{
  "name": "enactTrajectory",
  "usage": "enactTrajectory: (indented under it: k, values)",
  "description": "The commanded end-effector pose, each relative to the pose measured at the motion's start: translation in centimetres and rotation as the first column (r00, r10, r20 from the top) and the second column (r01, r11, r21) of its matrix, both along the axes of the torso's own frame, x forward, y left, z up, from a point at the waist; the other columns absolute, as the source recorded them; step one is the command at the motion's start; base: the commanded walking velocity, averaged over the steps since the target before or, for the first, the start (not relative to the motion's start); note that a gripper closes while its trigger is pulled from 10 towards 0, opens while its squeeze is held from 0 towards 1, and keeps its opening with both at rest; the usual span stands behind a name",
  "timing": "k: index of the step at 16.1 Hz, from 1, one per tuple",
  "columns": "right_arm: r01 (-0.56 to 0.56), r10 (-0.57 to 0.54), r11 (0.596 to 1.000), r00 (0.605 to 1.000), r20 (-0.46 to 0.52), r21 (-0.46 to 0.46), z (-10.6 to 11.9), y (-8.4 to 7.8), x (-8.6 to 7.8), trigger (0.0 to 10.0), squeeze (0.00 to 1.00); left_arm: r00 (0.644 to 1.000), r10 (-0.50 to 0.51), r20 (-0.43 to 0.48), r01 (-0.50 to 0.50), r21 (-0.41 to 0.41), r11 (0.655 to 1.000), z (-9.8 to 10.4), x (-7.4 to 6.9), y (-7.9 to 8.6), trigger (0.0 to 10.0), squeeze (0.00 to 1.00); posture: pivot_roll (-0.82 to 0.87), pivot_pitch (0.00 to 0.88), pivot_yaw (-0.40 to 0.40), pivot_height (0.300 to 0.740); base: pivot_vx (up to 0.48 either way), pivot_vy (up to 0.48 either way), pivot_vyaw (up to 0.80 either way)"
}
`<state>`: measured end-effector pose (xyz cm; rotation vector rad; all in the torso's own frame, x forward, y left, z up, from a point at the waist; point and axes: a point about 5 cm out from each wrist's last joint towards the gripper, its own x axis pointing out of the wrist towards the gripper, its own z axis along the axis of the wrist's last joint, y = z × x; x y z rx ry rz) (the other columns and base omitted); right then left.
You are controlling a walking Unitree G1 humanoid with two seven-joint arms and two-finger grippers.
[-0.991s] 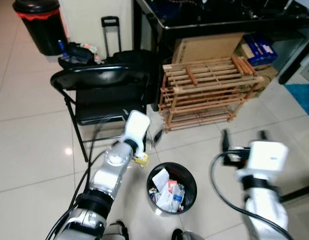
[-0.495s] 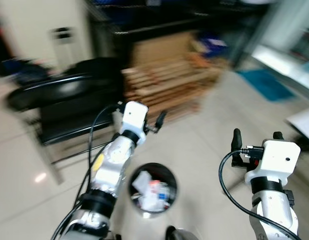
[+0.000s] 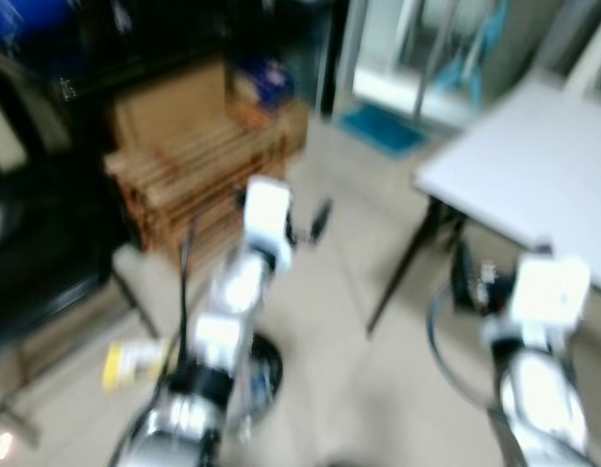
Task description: Picking trash to rubbish bin
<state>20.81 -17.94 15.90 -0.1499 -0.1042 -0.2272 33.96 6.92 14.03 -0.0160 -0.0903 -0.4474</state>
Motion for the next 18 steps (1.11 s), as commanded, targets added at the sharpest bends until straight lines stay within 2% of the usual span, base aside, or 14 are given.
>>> enactTrajectory:
  k: [1,8,18]
  values:
    - [0.006,-0.006,1.000,1.000,0.016,-0.006,0.49,0.11,-0.07,10.0,0.00,1.000,-0.008,0.007,0.008,0.010,1.000,0.44,0.21,-0.04,10.0,0.00,0.05,0.101,-0.040,0.740,0.000,0.000,-0.77]
    - [0.003,-0.003,1.000,1.000,0.009,-0.018,0.41,0.19,0.19,10.0,0.00,1.000,-0.030,-0.001,0.030,0.020,0.999,0.41,0.22,-0.61,10.0,0.00,0.05,0.099,-0.037,0.740,0.000,0.000,-0.77]
    - [0.012,-0.011,1.000,1.000,0.013,-0.023,0.46,-0.10,0.57,10.0,0.00,0.999,-0.025,0.029,0.024,0.047,0.999,0.85,0.57,-0.60,10.0,0.00,0.06,0.091,-0.034,0.740,0.000,0.000,-0.75]
